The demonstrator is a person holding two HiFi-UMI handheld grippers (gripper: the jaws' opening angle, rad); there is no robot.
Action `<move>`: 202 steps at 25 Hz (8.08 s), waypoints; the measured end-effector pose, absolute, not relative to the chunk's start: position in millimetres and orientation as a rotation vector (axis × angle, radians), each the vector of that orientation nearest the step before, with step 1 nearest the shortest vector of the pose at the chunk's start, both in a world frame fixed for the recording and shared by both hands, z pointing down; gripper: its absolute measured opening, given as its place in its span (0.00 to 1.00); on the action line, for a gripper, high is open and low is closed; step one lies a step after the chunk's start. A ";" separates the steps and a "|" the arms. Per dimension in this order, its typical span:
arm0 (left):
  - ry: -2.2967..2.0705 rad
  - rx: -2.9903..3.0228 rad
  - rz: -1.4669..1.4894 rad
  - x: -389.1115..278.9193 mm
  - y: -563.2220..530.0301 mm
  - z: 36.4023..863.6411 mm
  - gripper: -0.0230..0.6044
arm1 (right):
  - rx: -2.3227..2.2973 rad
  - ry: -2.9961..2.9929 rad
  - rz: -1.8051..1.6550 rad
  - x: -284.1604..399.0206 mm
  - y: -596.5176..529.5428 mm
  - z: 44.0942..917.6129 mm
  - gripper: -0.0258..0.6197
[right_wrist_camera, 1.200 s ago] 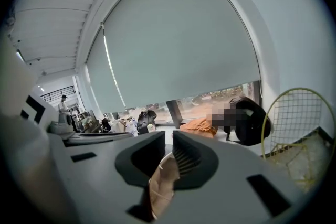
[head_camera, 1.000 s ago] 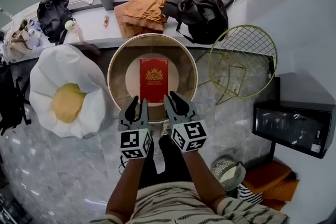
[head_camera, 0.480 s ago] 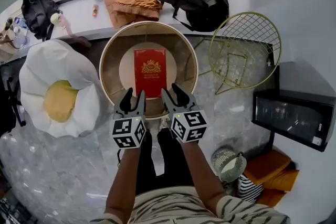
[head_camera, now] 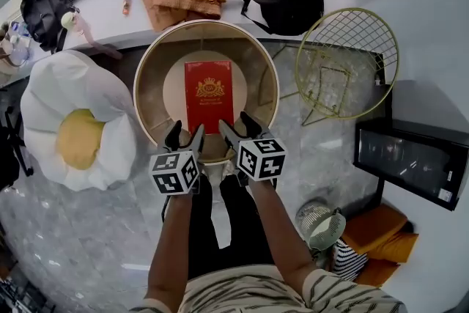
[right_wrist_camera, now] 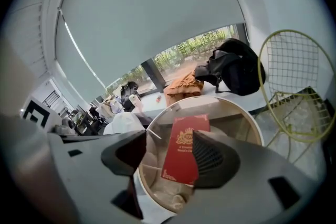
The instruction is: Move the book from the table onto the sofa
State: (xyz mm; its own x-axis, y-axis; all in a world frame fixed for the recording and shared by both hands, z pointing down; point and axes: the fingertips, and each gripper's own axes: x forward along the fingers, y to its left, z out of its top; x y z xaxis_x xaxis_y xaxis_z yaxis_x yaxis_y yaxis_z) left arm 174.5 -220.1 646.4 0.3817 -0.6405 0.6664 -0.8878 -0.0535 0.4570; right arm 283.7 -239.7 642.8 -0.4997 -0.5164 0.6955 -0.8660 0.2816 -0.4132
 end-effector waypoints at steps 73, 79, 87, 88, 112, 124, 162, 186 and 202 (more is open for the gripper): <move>-0.912 1.529 0.519 208.4 -225.6 898.6 0.62 | 0.898 -1.839 1.394 290.8 -242.0 898.3 0.66; -0.909 1.526 0.523 209.6 -225.5 899.3 0.61 | 0.894 -1.837 1.390 291.7 -242.3 898.6 0.65; -0.926 1.504 0.552 208.2 -223.7 898.7 0.61 | 0.897 -1.823 1.367 292.4 -241.2 898.3 0.65; -0.929 1.502 0.553 208.0 -223.3 898.2 0.61 | 0.898 -1.825 1.361 292.5 -241.5 897.1 0.65; -0.976 1.483 0.512 209.6 -174.0 838.4 0.60 | 0.875 -1.855 1.332 293.3 -194.5 836.9 0.62; -1.066 1.481 0.433 192.1 -146.9 752.0 0.60 | 0.827 -1.902 1.241 276.4 -173.7 748.3 0.62; -1.502 1.705 0.127 127.5 -97.8 364.9 0.61 | 0.727 -2.401 0.759 204.0 -139.9 357.0 0.62; -1.925 1.555 -0.076 39.5 -10.5 279.3 0.61 | 0.320 -2.625 0.494 98.1 -74.0 271.3 0.62; -2.204 1.139 -0.258 -44.3 111.4 293.5 0.61 | -0.189 -2.601 0.362 -15.3 30.4 285.5 0.62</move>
